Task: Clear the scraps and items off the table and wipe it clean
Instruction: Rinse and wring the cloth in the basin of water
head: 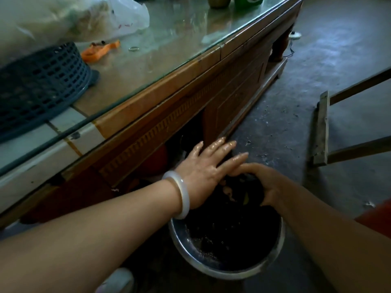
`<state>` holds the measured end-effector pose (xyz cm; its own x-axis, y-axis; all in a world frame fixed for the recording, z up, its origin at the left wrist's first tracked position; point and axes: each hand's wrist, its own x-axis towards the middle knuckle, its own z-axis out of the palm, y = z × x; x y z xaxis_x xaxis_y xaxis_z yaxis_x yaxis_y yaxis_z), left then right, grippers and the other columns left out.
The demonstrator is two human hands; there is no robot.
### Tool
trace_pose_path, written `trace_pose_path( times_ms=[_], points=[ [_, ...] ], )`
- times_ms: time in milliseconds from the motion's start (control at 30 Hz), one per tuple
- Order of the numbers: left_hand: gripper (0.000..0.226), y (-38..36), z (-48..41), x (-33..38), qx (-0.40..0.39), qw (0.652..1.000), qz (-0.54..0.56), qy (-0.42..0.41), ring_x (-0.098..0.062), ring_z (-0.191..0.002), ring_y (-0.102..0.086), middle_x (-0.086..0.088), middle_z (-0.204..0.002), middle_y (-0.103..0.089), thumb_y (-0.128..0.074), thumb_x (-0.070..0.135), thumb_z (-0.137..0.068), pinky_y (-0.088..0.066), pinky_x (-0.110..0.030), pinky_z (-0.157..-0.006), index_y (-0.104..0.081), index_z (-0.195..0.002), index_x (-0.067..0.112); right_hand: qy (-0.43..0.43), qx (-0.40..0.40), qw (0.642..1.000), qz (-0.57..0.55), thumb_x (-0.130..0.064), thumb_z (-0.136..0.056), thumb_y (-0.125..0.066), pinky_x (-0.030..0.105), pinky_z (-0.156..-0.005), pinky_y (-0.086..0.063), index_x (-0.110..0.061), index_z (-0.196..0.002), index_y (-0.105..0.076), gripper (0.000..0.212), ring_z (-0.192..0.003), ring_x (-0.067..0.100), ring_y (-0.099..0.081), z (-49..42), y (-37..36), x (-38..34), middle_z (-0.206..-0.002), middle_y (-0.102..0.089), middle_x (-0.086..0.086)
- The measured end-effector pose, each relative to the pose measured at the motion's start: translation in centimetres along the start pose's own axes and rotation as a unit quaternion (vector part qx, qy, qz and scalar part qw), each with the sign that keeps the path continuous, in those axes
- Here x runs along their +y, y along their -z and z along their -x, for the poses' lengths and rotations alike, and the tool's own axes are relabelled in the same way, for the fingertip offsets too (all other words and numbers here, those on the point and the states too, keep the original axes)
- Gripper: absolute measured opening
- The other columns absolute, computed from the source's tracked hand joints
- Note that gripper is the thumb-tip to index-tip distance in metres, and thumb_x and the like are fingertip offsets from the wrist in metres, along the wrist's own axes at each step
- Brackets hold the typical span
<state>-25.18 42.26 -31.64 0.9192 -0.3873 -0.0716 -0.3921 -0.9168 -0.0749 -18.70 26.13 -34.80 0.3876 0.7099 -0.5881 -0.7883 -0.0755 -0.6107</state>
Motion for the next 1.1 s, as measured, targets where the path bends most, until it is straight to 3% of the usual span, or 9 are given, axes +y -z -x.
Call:
trace_pose_path(
  times_ms=[200,333,433,567,667,800,867,1000,1100],
  points=[
    [0.065,-2.0,-0.8,-0.9,0.162,0.977,0.037,-0.132,-0.027,-0.122,-0.05,-0.007,-0.139,-0.048,-0.053,0.035,-0.083,-0.049,-0.041,-0.089,-0.038,-0.143,0.015,-0.037,-0.098,0.985,0.134,-0.005,-0.06,-0.079,0.028,-0.05,-0.053,0.004,-0.08,-0.064,0.026,-0.057,0.021,-0.063,0.7,-0.4,-0.4,-0.072,-0.063,0.014],
    [0.055,-2.0,-0.9,-1.0,0.144,0.983,-0.014,-0.111,-0.026,-0.076,-0.063,-0.008,-0.104,-0.065,-0.055,0.036,-0.077,-0.051,-0.033,-0.056,-0.055,-0.124,0.007,-0.039,-0.067,0.965,0.249,0.001,-0.068,-0.074,0.029,-0.057,-0.055,-0.001,-0.074,-0.073,0.006,-0.061,0.021,-0.066,1.0,-1.2,-0.8,-0.071,-0.068,0.014],
    [0.039,-1.5,-0.7,-0.4,0.04,0.997,-0.029,-0.058,-0.025,-0.086,-0.061,-0.004,-0.105,-0.061,-0.06,0.031,-0.082,-0.047,-0.035,-0.065,-0.052,-0.116,0.012,-0.031,-0.006,0.933,0.358,0.002,-0.07,-0.078,0.037,-0.075,-0.058,-0.01,-0.084,-0.078,0.019,-0.079,0.028,-0.072,0.9,-2.0,-0.5,-0.086,-0.075,0.014],
    [0.013,-1.5,-0.6,0.1,-0.057,0.997,0.051,0.026,-0.02,-0.073,-0.054,-0.001,-0.091,-0.059,-0.056,0.025,-0.085,-0.04,-0.03,-0.06,-0.048,-0.093,0.02,0.065,0.115,0.741,0.658,-0.023,-0.067,-0.084,0.037,-0.08,-0.058,-0.018,-0.099,-0.074,0.034,-0.083,0.021,-0.069,-0.2,-2.7,0.5,-0.089,-0.074,0.001],
    [0.007,-1.9,-1.2,0.3,-0.152,0.967,0.168,0.118,-0.019,-0.067,-0.055,-0.003,-0.082,-0.06,-0.06,0.02,-0.082,-0.045,-0.028,-0.058,-0.053,-0.082,0.017,0.116,0.148,0.632,0.752,-0.028,-0.076,-0.074,0.036,-0.074,-0.055,-0.022,-0.111,-0.064,0.037,-0.083,0.018,-0.064,-0.9,-2.7,1.2,-0.092,-0.067,-0.005],
    [0.009,-2.5,-1.5,-0.6,-0.267,0.864,0.362,0.226,-0.026,-0.067,-0.063,-0.009,-0.073,-0.066,-0.069,0.016,-0.071,-0.052,-0.032,-0.065,-0.065,-0.074,0.009,0.262,0.195,0.492,0.807,-0.033,-0.08,-0.069,0.03,-0.062,-0.042,-0.029,-0.117,-0.052,0.041,-0.093,0.021,-0.064,-1.7,-1.5,2.6,-0.101,-0.065,-0.005],
    [0.014,-2.6,-1.2,-1.0,-0.299,0.758,0.511,0.274,-0.029,-0.071,-0.068,-0.013,-0.078,-0.07,-0.07,0.012,-0.067,-0.055,-0.035,-0.07,-0.071,-0.079,0.005,0.36,0.197,0.429,0.805,-0.031,-0.067,-0.079,0.029,-0.057,-0.04,-0.026,-0.111,-0.055,0.05,-0.083,0.024,-0.064,-2.3,-0.2,3.4,-0.09,-0.064,-0.003],
    [0.017,-2.6,-0.6,-1.4,-0.371,0.561,0.683,0.284,-0.013,-0.054,-0.053,-0.006,-0.068,-0.059,-0.061,0.01,-0.075,-0.036,-0.017,-0.044,-0.065,-0.09,0.003,0.467,0.212,0.335,0.79,-0.03,-0.073,-0.073,0.042,-0.067,-0.053,-0.017,-0.123,-0.058,0.054,-0.084,0.03,-0.063,-2.9,1.6,3.8,-0.095,-0.065,0.007],
    [0.014,-2.5,-0.5,-1.5,-0.349,0.523,0.719,0.296,-0.011,-0.05,-0.051,-0.007,-0.068,-0.061,-0.057,0.011,-0.08,-0.033,-0.014,-0.038,-0.062,-0.091,0.003,0.477,0.247,0.302,0.788,-0.04,-0.081,-0.058,0.04,-0.07,-0.053,-0.016,-0.136,-0.056,0.059,-0.087,0.029,-0.063,-3.0,2.0,4.1,-0.101,-0.065,0.009]
  ],
)
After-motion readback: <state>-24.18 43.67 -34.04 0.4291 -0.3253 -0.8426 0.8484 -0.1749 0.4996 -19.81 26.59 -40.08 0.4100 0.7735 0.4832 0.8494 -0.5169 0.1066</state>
